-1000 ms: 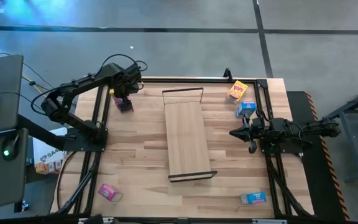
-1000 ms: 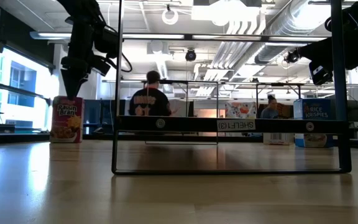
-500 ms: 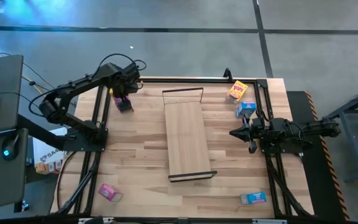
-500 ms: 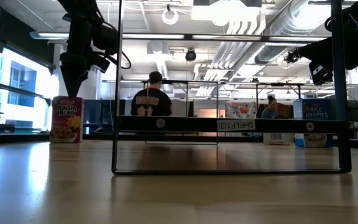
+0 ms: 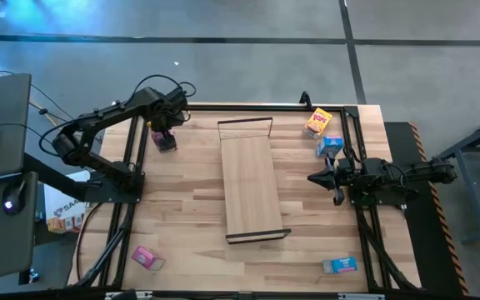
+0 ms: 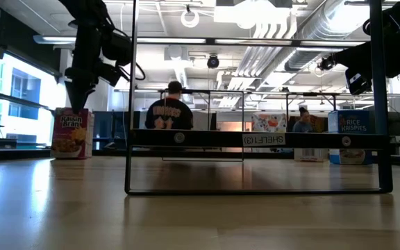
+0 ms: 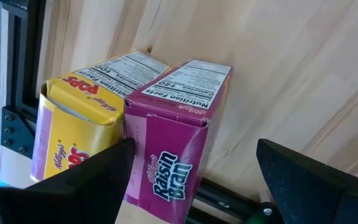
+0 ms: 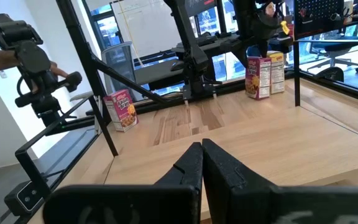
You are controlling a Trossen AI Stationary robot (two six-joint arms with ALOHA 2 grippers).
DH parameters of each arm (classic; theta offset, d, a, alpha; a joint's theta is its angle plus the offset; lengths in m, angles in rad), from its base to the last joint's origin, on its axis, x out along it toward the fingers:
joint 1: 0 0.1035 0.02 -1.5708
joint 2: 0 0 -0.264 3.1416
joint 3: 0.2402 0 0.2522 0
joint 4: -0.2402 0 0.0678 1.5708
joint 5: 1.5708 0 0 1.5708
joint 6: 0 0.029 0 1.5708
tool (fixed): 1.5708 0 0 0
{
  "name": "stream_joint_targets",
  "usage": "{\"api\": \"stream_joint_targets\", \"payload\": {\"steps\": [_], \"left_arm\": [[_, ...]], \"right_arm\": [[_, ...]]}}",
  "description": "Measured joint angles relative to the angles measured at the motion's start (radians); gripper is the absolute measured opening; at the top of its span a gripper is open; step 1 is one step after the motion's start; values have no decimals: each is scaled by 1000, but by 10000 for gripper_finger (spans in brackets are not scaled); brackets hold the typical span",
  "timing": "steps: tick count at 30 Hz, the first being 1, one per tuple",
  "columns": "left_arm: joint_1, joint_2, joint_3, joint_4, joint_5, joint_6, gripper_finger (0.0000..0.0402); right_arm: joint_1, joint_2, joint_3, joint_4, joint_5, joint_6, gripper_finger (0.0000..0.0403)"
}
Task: Stack cereal on shelf
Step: Put the top purple cereal box on the shelf
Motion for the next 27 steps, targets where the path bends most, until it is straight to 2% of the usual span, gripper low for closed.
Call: {"api": "stream_joint_targets", "payload": {"steps": [20,27], "left_arm": [[10,-63,15,-8,29,27,330],[42,-61,-25,11,25,28,330]], "right_arm": [[0,0,0,0,0,0,0],[0,0,0,0,0,0,0]]}}
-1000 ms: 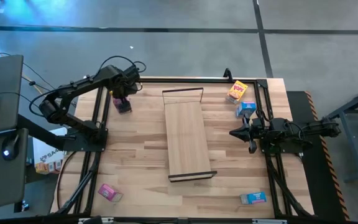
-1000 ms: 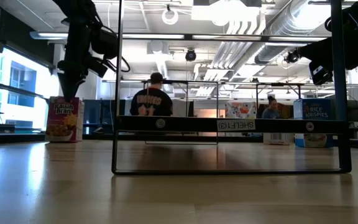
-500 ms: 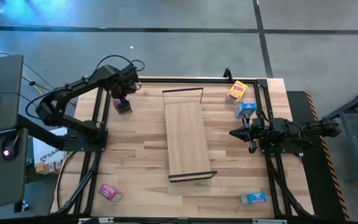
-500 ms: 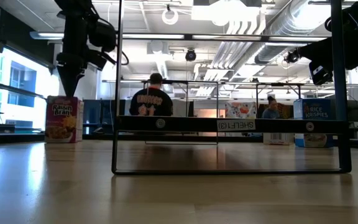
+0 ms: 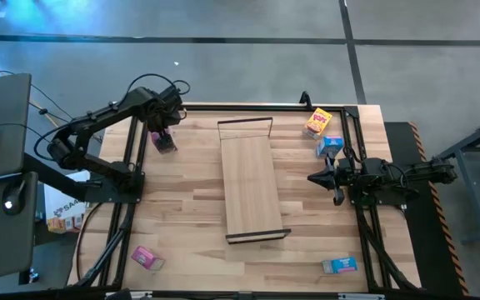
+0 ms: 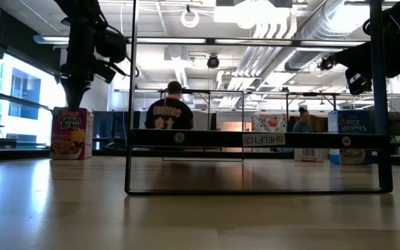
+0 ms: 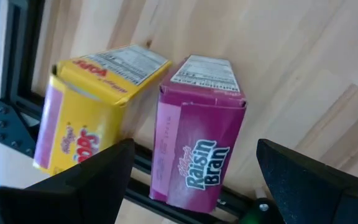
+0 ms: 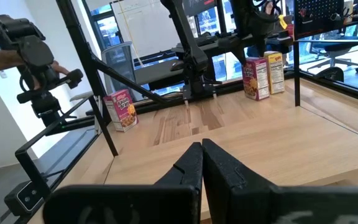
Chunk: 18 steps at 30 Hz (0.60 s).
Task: Stack cereal on shelf
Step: Put the top purple cereal box on the shelf
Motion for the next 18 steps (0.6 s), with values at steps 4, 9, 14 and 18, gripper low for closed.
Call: {"api": "stream_joint_targets", "payload": {"steps": [4,9,14,18], "left_arm": [[-1,0,-2,3,1,7,330],[0,1,-2,3,28,18,330],[0,18,-2,4,30,26,330],[-1,36,-2,5,24,25,330]], "right_arm": [[0,0,0,0,0,0,0],[0,0,0,0,0,0,0],[0,0,0,0,0,0,0],[0,0,0,0,0,0,0]]}}
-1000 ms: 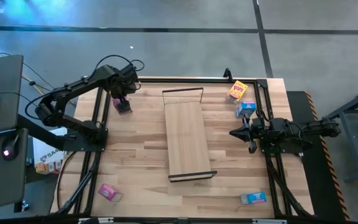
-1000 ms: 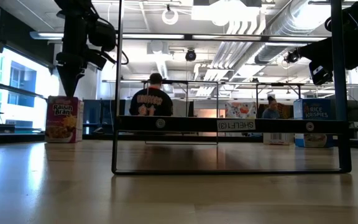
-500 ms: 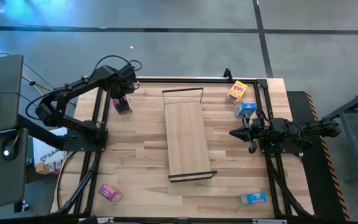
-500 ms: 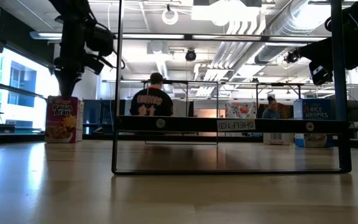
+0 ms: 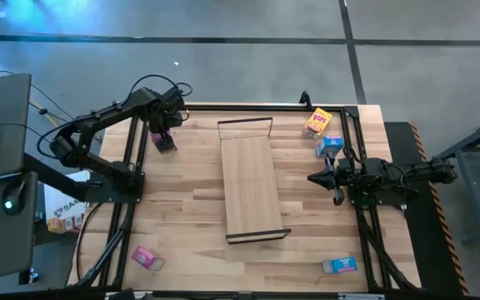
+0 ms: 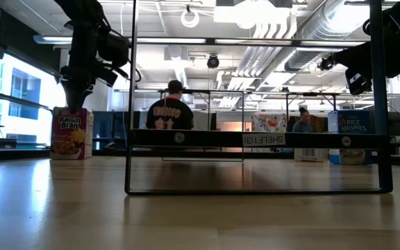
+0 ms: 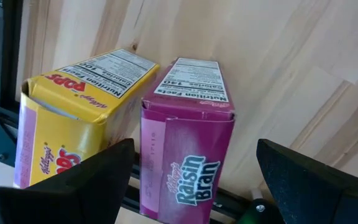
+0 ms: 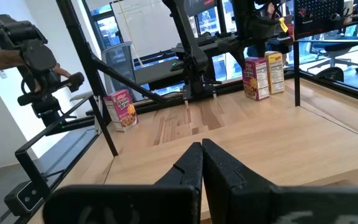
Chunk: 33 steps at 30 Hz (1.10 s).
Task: Stack cereal on shelf
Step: Put the top purple cereal box on the shelf
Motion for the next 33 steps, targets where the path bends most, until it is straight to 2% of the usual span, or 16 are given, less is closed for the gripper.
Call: {"api": "stream_joint_targets", "payload": {"steps": [14,24,33], "left_arm": [[0,2,0,0,19,-34,330],[0,3,-1,0,23,16,330],[14,54,-1,16,10,-13,330]], "right_arm": [[0,0,0,0,0,0,0],[0,0,0,0,0,0,0],[0,0,0,0,0,0,0]]}}
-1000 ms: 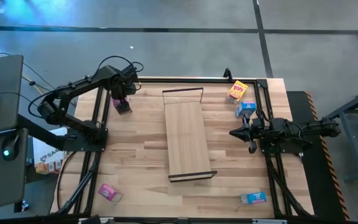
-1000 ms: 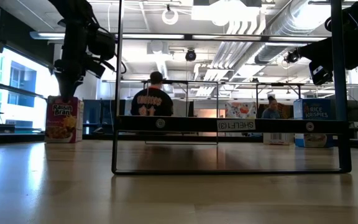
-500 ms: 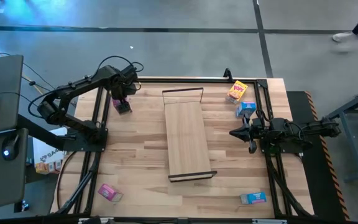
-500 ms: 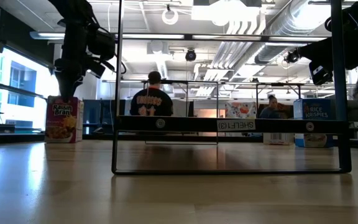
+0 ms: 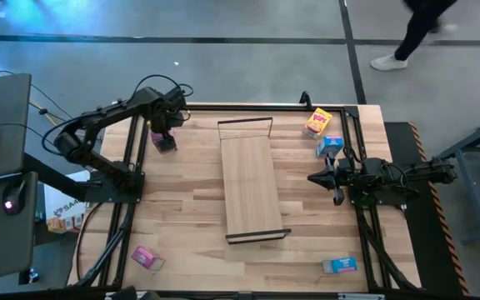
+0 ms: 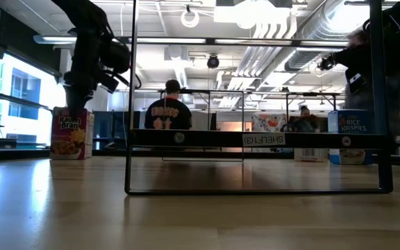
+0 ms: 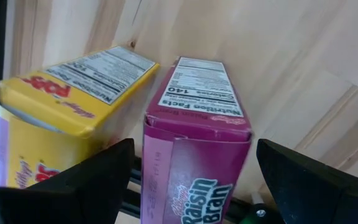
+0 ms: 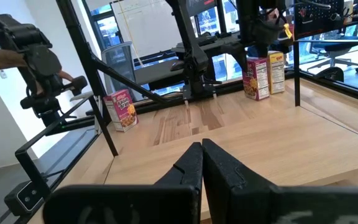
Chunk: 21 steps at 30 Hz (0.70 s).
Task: Stack cereal on shelf
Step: Put the top purple cereal box on the shelf
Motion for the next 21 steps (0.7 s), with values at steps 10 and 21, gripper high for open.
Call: {"api": "stream_joint_targets", "payload": {"steps": [10,21], "left_arm": [[0,2,0,2,-7,-13,318],[-17,2,0,-2,-23,-32,227]], "right_arm": [[0,0,0,0,0,0,0],[0,0,0,0,0,0,0]]}}
